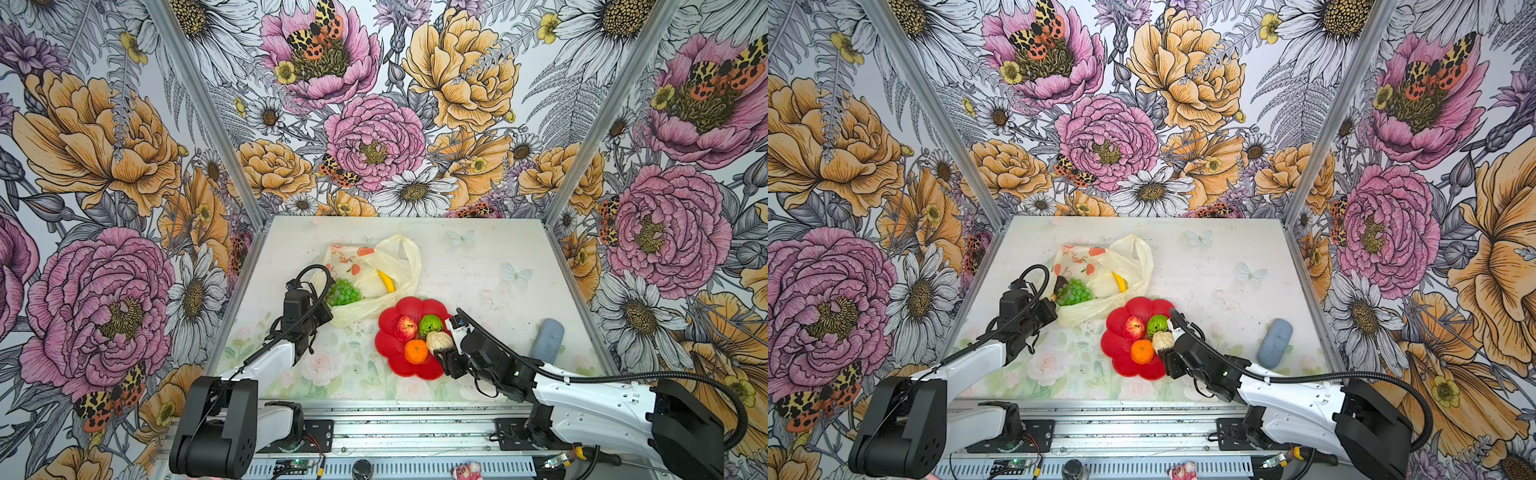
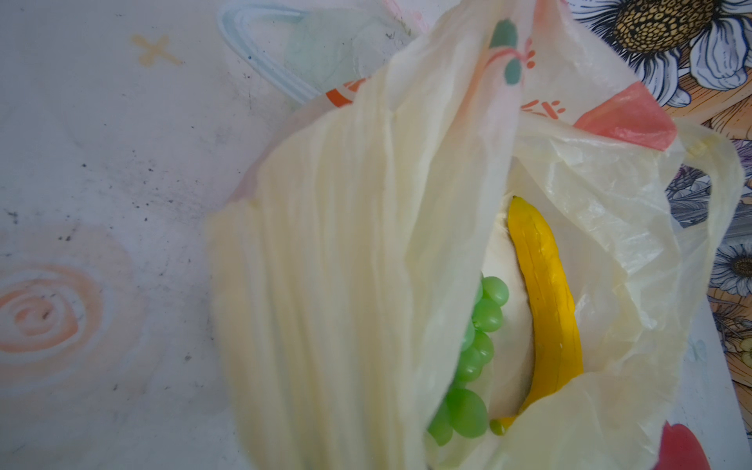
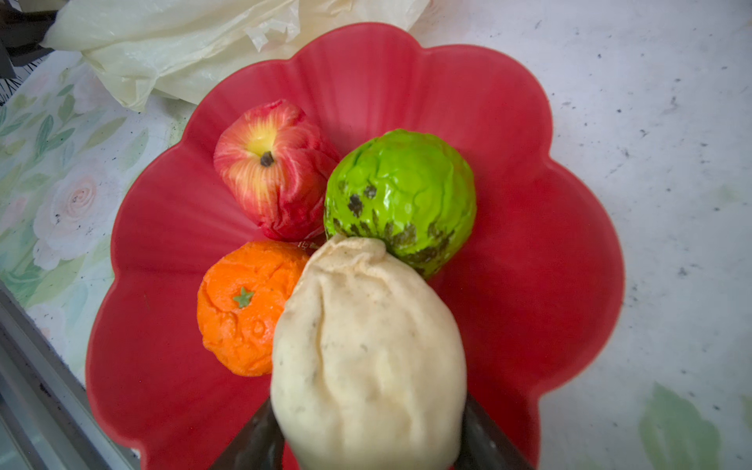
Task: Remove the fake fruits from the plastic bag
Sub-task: 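Lower the white fruit onto the red plate and open the right gripper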
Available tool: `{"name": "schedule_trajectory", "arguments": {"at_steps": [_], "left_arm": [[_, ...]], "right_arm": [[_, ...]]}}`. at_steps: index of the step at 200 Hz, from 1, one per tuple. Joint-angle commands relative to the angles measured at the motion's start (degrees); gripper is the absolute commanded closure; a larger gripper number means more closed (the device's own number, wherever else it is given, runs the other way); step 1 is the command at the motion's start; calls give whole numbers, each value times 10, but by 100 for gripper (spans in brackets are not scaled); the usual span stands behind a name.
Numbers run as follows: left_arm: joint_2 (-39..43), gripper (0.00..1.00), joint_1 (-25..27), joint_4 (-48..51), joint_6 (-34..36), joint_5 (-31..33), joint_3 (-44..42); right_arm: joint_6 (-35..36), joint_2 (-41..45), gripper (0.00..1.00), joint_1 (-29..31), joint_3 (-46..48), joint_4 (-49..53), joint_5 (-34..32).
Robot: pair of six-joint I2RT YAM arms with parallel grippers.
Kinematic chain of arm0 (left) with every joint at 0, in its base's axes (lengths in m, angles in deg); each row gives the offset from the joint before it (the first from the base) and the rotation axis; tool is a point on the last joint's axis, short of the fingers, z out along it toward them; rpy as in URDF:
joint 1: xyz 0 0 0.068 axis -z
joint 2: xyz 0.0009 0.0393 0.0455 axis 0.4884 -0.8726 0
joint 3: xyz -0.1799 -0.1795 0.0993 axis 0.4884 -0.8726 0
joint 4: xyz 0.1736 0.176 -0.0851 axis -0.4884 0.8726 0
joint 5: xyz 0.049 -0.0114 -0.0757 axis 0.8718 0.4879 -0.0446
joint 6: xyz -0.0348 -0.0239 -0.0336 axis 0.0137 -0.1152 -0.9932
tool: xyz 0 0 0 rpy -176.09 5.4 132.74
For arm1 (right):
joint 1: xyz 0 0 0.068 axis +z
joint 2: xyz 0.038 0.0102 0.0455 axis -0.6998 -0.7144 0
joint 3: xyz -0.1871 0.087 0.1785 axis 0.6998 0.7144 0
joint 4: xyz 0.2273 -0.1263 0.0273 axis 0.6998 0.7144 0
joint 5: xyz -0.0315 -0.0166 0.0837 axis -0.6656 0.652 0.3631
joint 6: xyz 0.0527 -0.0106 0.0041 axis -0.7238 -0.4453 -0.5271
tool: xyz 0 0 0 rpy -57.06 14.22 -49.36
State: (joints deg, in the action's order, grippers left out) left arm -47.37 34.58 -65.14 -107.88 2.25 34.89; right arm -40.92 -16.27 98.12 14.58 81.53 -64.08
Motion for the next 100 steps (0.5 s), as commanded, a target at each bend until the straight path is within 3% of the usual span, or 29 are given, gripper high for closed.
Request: {"name": "schedule_trajectory", "arguments": {"at_steps": [1, 100], "left_arm": [[3, 89, -3, -15, 13, 5, -4], [1, 88, -2, -15, 13, 4, -3]], "right_arm": [[4, 5, 33, 4, -1, -18, -6], [8, 12, 29, 3, -31, 14, -9]]}}
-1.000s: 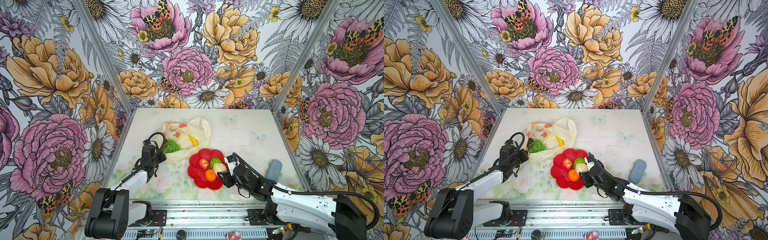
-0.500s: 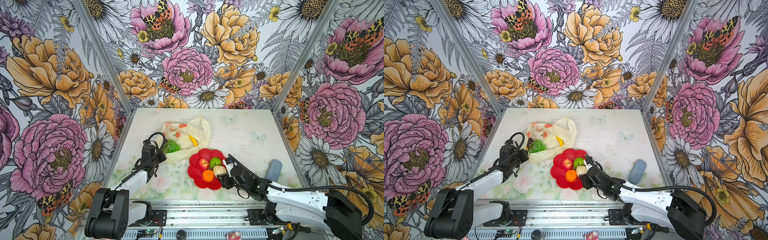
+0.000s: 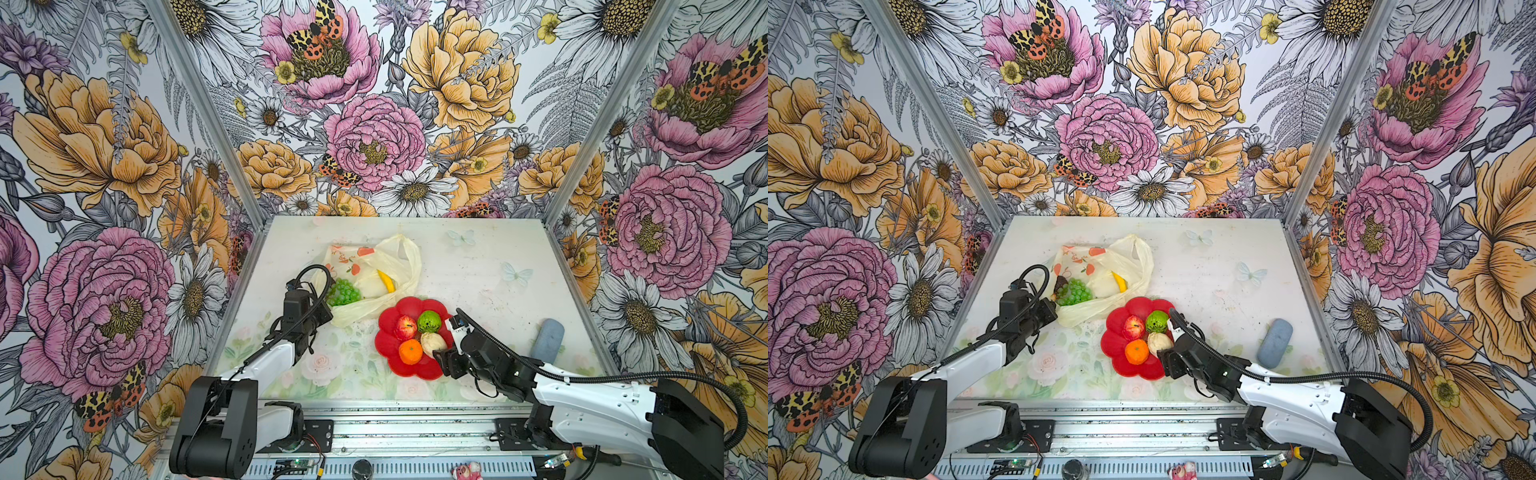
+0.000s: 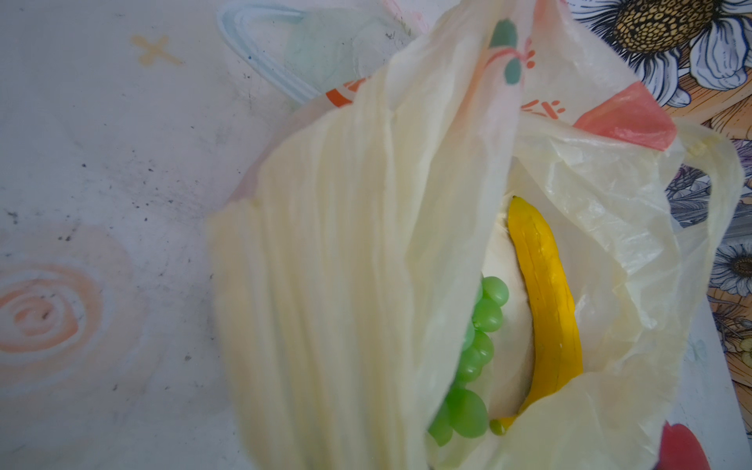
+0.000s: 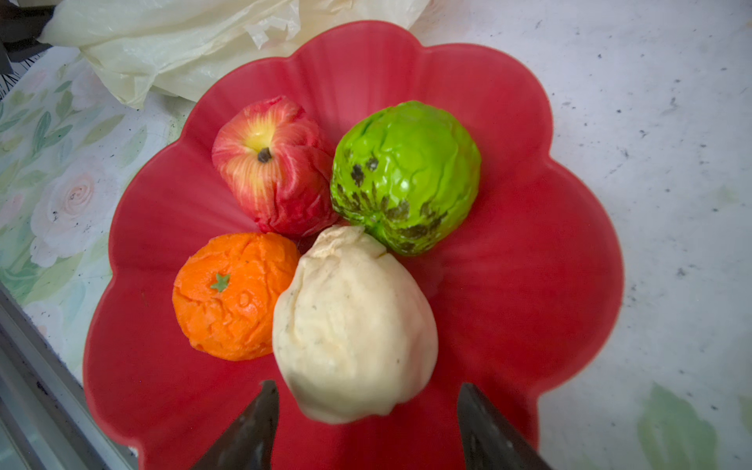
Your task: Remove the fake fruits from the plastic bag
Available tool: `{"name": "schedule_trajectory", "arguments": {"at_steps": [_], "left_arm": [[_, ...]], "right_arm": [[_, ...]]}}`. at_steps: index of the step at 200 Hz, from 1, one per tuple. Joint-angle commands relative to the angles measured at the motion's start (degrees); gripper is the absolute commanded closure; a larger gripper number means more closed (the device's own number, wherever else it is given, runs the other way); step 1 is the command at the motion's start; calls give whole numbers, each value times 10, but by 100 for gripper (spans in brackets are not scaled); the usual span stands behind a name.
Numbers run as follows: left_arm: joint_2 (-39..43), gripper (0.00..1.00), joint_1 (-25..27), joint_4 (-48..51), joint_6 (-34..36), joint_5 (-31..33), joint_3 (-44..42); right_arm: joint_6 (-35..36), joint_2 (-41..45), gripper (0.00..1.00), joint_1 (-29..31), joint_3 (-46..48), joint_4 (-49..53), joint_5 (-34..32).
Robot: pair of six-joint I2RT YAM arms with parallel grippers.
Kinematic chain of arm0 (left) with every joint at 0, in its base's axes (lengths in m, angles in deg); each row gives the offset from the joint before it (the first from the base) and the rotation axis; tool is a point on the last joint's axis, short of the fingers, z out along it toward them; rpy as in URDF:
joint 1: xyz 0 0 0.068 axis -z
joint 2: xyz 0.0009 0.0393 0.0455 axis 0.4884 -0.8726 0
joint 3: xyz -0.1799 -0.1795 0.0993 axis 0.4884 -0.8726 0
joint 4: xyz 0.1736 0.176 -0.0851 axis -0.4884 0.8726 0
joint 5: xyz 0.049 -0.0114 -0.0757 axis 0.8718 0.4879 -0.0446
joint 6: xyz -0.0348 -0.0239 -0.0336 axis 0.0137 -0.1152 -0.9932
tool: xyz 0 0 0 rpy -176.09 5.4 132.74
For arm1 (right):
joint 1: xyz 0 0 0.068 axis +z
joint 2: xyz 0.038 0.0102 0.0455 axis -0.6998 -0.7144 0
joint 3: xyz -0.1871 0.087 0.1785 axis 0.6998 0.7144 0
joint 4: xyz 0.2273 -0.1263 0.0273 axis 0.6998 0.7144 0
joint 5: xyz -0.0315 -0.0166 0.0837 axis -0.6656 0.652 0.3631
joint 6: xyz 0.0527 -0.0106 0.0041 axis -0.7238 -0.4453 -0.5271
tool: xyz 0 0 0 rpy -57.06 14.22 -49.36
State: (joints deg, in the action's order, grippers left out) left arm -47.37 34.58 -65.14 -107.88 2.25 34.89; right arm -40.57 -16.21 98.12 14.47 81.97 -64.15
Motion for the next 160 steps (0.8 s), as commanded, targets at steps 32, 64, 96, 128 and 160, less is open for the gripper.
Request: {"name": "schedule_trajectory", "arguments": {"at_steps": [32, 64, 96, 128, 160], "left_arm": [[1, 89, -1, 9, -10, -1, 1], [21, 82, 5, 124, -58, -30, 56], [46, 53, 8, 286, -67, 61, 118], [49, 33, 10, 357, -54, 111, 163], [7, 21, 39, 388, -13, 169, 239]], "right_arm": [[13, 9, 29, 4, -79, 34, -12], [27, -28, 30, 2, -146, 45, -20], [50, -91, 30, 1, -219, 44, -20], [67, -144, 30, 1, -269, 36, -20], [66, -180, 30, 1, -288, 12, -12]]}}
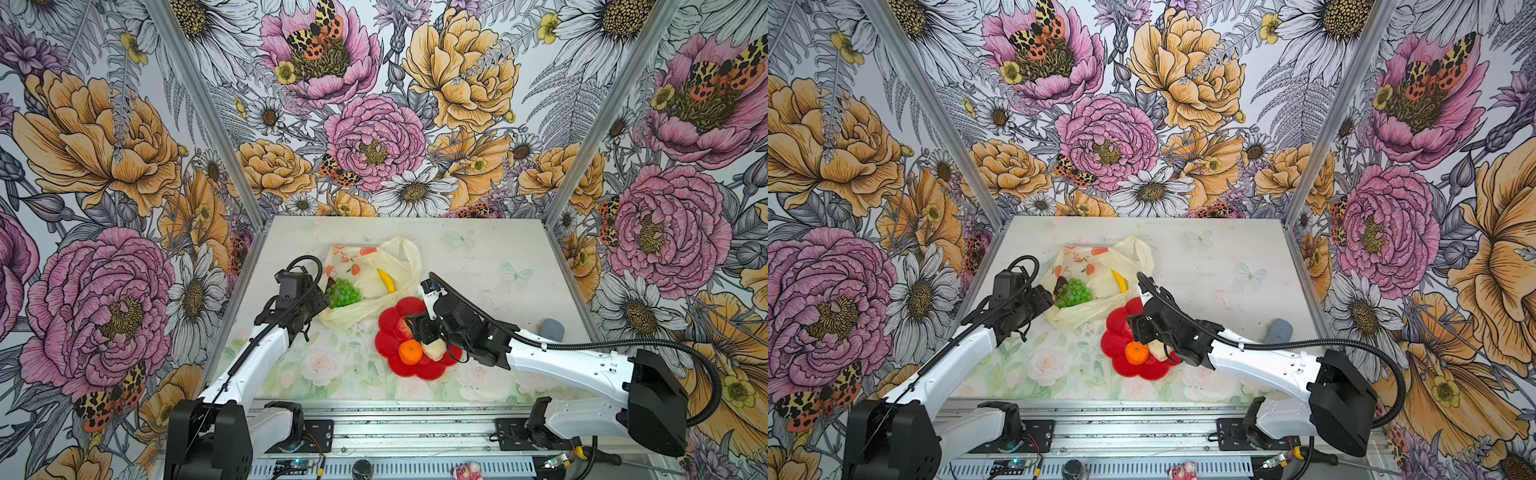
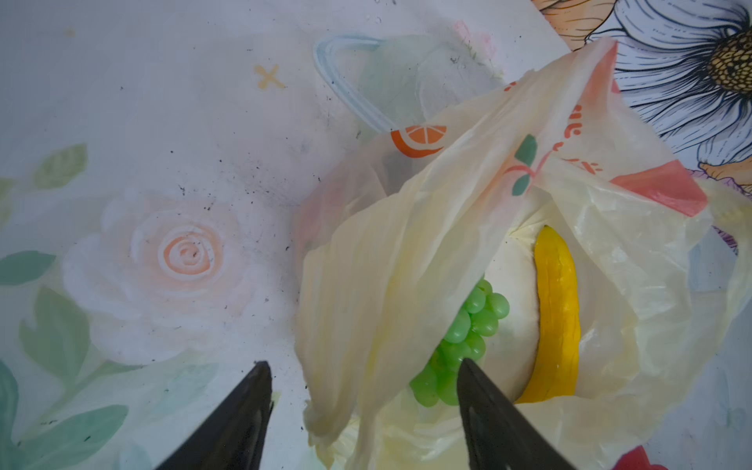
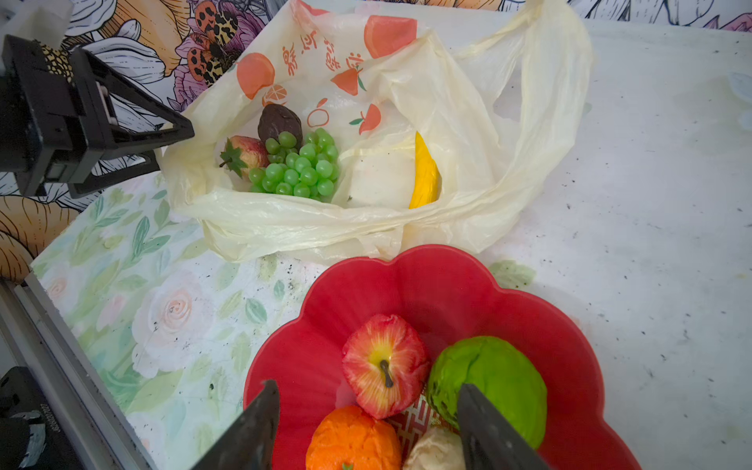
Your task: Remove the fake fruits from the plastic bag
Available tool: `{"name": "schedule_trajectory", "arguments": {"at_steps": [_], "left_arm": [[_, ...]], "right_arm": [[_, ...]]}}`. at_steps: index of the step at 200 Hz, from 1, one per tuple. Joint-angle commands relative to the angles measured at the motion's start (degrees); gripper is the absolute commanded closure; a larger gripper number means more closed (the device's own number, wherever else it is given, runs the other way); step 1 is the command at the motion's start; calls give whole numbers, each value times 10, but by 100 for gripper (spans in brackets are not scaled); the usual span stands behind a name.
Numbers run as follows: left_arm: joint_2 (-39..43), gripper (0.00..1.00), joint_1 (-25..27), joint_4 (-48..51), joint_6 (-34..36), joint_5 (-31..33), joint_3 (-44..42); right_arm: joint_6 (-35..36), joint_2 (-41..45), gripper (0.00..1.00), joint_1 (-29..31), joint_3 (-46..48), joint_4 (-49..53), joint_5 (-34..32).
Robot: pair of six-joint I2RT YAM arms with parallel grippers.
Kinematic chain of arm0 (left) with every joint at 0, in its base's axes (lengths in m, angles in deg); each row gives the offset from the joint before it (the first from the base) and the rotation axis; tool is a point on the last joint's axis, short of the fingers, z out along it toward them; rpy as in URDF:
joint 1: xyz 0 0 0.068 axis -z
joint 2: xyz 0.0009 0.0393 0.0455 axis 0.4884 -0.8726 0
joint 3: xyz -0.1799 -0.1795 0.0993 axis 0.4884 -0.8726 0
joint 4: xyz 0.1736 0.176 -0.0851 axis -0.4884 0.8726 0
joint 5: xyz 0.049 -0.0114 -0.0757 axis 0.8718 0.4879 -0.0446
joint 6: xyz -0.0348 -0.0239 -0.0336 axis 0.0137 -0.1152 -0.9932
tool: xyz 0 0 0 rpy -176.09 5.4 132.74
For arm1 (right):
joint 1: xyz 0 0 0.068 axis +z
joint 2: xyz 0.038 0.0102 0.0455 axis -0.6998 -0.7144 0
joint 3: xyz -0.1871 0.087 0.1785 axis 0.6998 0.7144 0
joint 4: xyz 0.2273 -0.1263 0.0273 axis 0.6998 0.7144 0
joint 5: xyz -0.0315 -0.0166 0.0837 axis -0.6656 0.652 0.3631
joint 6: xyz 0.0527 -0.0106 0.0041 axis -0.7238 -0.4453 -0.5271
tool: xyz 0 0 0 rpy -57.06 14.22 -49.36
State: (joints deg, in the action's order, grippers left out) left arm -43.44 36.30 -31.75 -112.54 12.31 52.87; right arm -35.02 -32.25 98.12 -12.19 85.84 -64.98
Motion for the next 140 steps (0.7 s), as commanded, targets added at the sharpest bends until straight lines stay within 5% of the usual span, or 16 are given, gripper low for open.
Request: {"name": "schedule_trajectory", "arguments": {"at_steps": [1, 44, 83, 103, 140], "left_arm": [[-36, 21, 23, 56, 35, 71, 62], [-225, 13, 51, 126, 101, 141, 226], [-344, 20, 43, 131, 121, 150, 318], [-370, 38, 27, 131, 108, 107, 335], [-329, 88, -4, 53, 85, 14, 283]], "right_arm": [[10, -20, 30, 1, -21, -28, -3], [0, -48, 29, 2, -21, -69, 15], [-20, -79, 29, 0, -25, -88, 30], [-42, -106, 29, -2, -42, -91, 36], [-88, -191, 29, -8, -128, -94, 86]]}}
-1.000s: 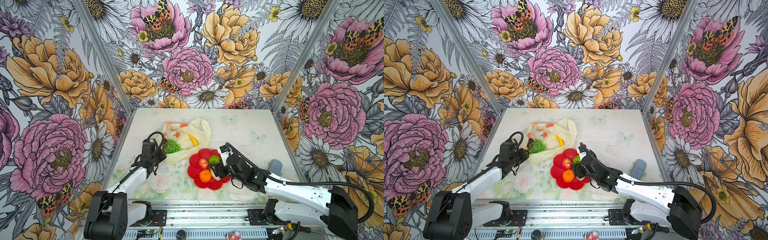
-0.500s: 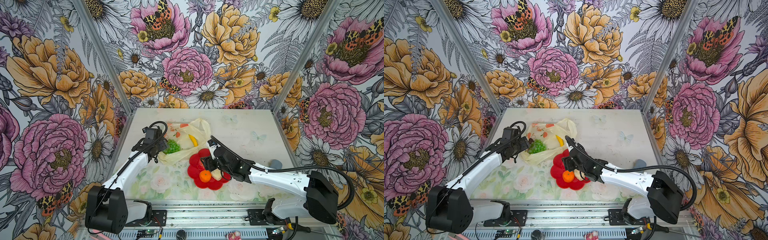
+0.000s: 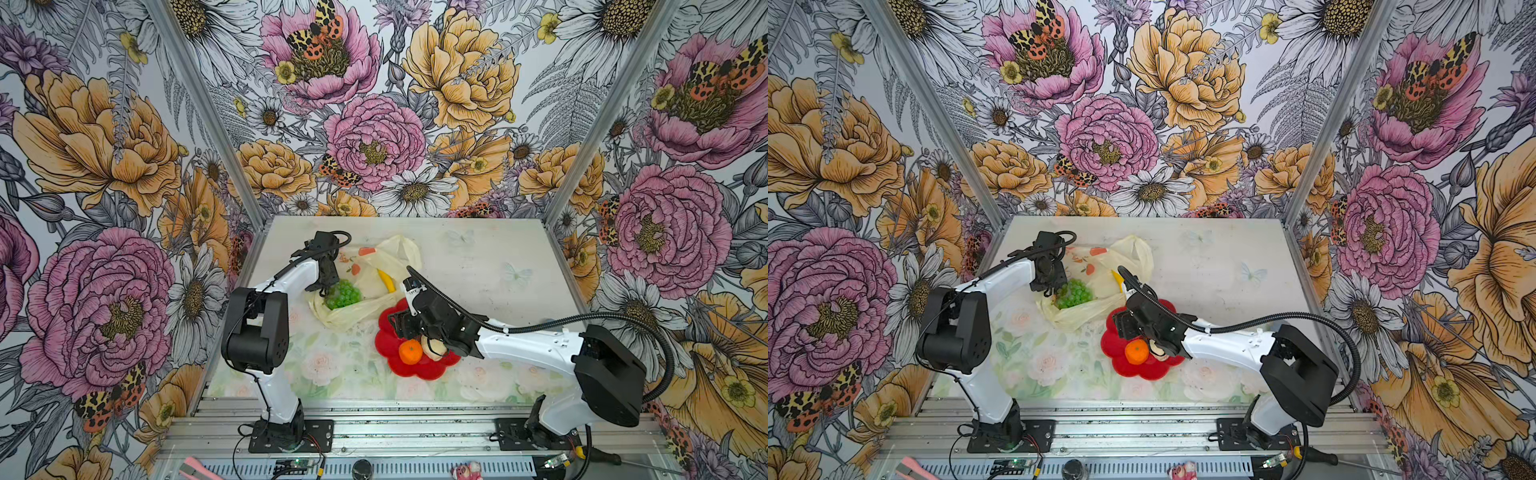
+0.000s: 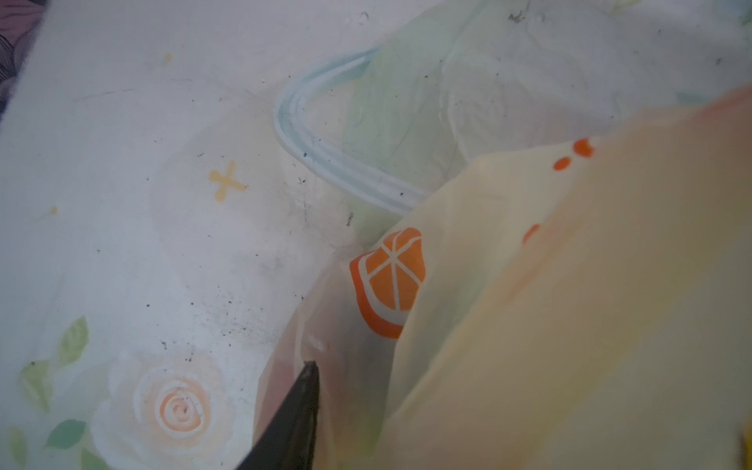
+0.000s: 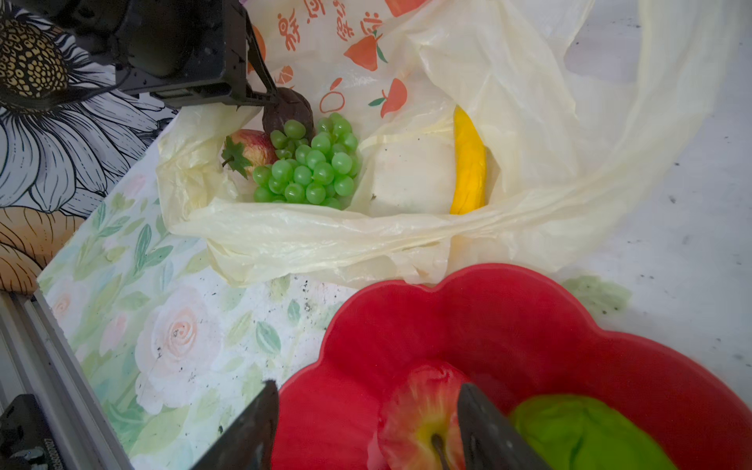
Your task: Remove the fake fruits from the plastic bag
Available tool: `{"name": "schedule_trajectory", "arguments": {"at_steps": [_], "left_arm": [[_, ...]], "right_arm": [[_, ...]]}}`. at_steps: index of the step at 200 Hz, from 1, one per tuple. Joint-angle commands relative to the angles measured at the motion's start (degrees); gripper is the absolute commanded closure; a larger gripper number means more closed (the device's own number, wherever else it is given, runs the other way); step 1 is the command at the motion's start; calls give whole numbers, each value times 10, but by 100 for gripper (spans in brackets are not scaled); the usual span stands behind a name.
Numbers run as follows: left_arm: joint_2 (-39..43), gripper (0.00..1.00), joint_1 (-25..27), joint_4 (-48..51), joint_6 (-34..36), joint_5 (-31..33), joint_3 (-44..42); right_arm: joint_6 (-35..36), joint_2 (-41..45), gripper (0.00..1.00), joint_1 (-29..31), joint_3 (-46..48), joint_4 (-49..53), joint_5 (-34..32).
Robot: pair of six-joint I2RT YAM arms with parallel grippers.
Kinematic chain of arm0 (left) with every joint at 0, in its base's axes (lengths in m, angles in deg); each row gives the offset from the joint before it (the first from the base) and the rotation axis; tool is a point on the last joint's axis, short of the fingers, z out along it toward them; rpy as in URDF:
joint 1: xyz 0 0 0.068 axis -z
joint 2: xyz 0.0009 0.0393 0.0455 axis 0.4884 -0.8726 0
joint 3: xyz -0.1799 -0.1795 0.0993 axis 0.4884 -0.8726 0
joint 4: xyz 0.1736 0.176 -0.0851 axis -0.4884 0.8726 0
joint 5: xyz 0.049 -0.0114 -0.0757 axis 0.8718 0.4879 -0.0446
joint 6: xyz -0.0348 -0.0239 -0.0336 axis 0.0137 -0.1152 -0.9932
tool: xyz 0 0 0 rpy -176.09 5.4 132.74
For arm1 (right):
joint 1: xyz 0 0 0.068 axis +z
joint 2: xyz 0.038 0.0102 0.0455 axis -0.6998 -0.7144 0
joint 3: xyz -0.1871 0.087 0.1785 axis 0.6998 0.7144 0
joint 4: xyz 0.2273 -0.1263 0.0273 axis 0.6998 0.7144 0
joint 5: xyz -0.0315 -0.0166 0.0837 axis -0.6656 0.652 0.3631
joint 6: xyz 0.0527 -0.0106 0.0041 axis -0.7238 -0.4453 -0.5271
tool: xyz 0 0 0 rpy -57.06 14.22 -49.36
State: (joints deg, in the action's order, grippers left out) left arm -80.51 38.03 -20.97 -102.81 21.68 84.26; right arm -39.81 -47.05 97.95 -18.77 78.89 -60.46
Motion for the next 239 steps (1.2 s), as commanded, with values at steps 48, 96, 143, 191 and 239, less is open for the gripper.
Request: {"name": "schedule_trajectory", "arguments": {"at_steps": [48, 96, 143, 191, 239], "left_arm": [[160, 100, -44, -204, -22, -189, -118], [259, 100, 10, -250, -24, -201, -168], [268, 100, -46, -269, -85, -203, -297], [253, 100, -80, -284, -95, -188, -344], [264, 100, -136, -300, -117, -168, -386]], "right_arm": [[-50, -160, 29, -15, -219, -12, 84], [-65, -242, 31, -44, -302, -9, 103], [-58, -318, 32, -47, -360, -2, 128], [-34, -374, 33, -33, -413, 17, 145], [-1, -396, 33, -9, -455, 36, 141]]}}
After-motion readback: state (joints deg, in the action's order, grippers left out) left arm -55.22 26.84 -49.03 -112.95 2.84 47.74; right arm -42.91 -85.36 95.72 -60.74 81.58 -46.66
